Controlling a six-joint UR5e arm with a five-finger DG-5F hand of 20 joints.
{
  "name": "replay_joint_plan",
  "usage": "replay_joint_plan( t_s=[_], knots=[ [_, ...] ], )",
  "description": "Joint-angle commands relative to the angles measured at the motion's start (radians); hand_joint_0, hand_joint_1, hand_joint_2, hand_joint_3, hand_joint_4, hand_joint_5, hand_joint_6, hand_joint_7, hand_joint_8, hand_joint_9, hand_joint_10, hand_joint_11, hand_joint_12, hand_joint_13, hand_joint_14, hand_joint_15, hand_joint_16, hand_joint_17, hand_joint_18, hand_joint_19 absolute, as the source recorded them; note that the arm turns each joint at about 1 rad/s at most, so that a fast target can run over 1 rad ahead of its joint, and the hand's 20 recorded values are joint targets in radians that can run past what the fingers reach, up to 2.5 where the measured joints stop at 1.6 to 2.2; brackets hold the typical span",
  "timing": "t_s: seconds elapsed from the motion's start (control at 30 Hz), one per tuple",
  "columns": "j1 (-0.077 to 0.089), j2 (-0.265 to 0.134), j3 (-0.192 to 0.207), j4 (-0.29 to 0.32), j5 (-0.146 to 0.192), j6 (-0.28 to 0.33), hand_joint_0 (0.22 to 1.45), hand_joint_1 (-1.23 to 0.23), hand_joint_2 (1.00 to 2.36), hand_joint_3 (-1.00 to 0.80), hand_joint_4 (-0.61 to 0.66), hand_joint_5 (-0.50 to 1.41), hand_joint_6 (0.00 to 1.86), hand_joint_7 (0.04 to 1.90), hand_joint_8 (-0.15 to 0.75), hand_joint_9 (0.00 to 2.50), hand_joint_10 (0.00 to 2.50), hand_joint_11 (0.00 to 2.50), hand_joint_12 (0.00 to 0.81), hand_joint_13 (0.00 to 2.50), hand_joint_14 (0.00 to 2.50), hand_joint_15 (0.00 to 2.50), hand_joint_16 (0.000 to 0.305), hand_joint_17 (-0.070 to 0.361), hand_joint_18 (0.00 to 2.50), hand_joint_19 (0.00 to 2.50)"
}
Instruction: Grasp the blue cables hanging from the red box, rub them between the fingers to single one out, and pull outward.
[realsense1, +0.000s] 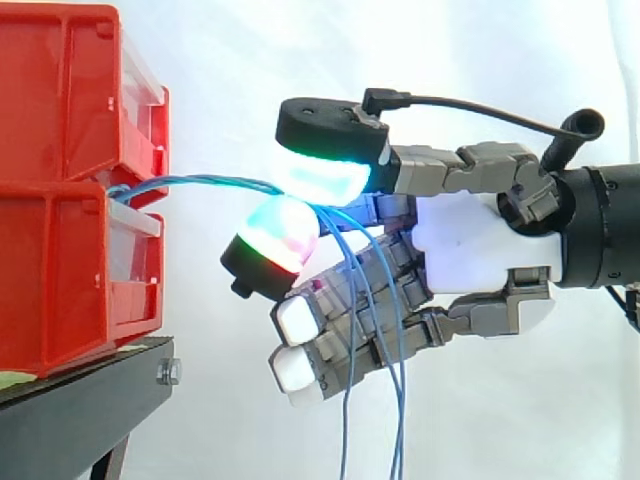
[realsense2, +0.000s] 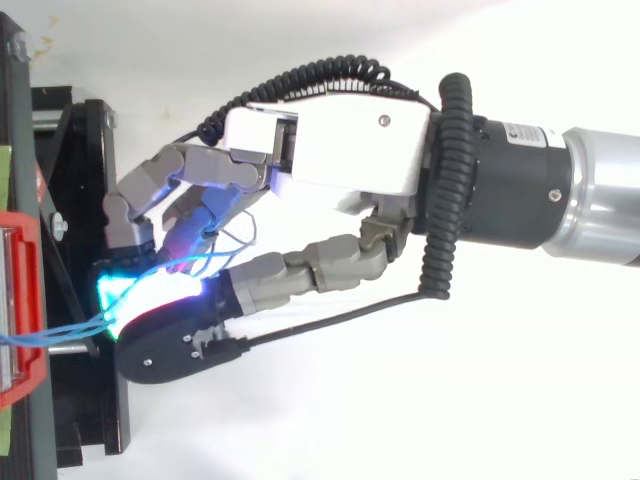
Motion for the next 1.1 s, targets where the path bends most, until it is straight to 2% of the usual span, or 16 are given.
replay_joint_plan(
  t_s=[0.0,0.13,0.27,0.33,0.37,0.4,0.43,0.47,0.57,0.63,0.67,0.73,0.77,0.87,1.07],
  knots=[
    [-0.001,0.0,0.001,0.0,0.0,0.0,0.63,-0.85,1.01,-0.27,0.03,-0.15,0.9,1.01,0.225,0.79,0.02,0.56,0.33,0.62,0.02,0.51,0.044,0.1,0.43,0.4],
    [-0.003,0.002,0.006,-0.004,-0.003,-0.019,0.65,-0.9,1.0,-0.45,0.04,-0.15,0.91,0.98,0.222,0.79,0.02,0.56,0.326,0.63,0.02,0.5,0.043,0.097,0.45,0.38],
    [-0.004,0.0,0.016,-0.012,-0.005,-0.046,0.56,-0.85,1.0,-0.5,0.05,-0.15,0.9,0.97,0.224,0.82,0.02,0.56,0.327,0.65,0.02,0.5,0.044,0.099,0.46,0.39],
    [-0.007,0.0,0.027,-0.029,-0.009,-0.066,0.51,-0.75,1.0,-0.5,0.06,-0.14,0.9,0.96,0.238,0.85,0.02,0.55,0.341,0.67,0.02,0.51,0.047,0.105,0.48,0.4],
    [-0.009,0.002,0.035,-0.043,-0.012,-0.077,0.49,-0.65,1.0,-0.5,0.06,-0.13,0.89,1.0,0.243,0.89,0.02,0.56,0.344,0.69,0.02,0.51,0.048,0.107,0.49,0.42],
    [-0.01,0.002,0.038,-0.05,-0.014,-0.082,0.49,-0.59,1.0,-0.5,0.06,-0.13,0.89,1.0,0.243,0.9,0.02,0.55,0.346,0.7,0.02,0.51,0.048,0.107,0.49,0.41],
    [-0.012,0.002,0.05,-0.089,-0.017,-0.097,0.49,-0.56,1.0,-0.5,0.06,-0.13,0.89,1.0,0.243,0.9,0.02,0.55,0.346,0.7,0.02,0.52,0.048,0.107,0.49,0.42],
    [-0.012,0.002,0.053,-0.102,-0.017,-0.102,0.5,-0.45,1.0,-0.5,0.05,-0.12,0.88,1.02,0.245,0.92,0.02,0.55,0.35,0.71,0.02,0.52,0.047,0.107,0.48,0.43],
    [-0.018,0.002,0.065,-0.148,-0.015,-0.114,0.53,-0.32,1.0,-0.5,0.04,-0.12,0.87,1.04,0.241,0.94,0.02,0.56,0.34,0.71,0.02,0.53,0.047,0.105,0.47,0.45],
    [-0.021,0.002,0.07,-0.164,-0.015,-0.12,0.56,-0.33,1.0,-0.5,0.04,-0.12,0.87,1.06,0.237,0.95,0.02,0.56,0.337,0.72,0.02,0.53,0.046,0.103,0.47,0.46],
    [-0.021,0.002,0.073,-0.168,-0.015,-0.122,0.59,-0.43,1.01,-0.41,0.04,-0.12,0.87,1.07,0.237,0.95,0.02,0.57,0.335,0.72,0.02,0.53,0.045,0.101,0.47,0.46],
    [-0.022,0.002,0.076,-0.178,-0.014,-0.128,0.58,-0.52,1.01,-0.33,0.05,-0.12,0.87,1.07,0.236,0.94,0.02,0.57,0.333,0.73,0.02,0.54,0.045,0.101,0.48,0.46],
    [-0.024,0.002,0.079,-0.184,-0.014,-0.129,0.58,-0.6,1.01,-0.29,0.07,-0.13,0.88,1.04,0.257,0.94,0.02,0.55,0.357,0.75,0.02,0.53,0.05,0.113,0.52,0.43],
    [-0.027,0.002,0.095,-0.207,-0.015,-0.14,0.57,-0.69,1.01,-0.23,0.09,-0.14,0.9,1.01,0.263,0.91,0.02,0.56,0.365,0.74,0.02,0.52,0.052,0.117,0.54,0.43],
    [-0.029,0.002,0.107,-0.234,-0.015,-0.139,0.6,-0.79,1.01,-0.34,0.07,-0.15,0.91,0.97,0.232,0.87,0.02,0.58,0.329,0.71,0.02,0.53,0.044,0.1,0.5,0.43]
  ],
)
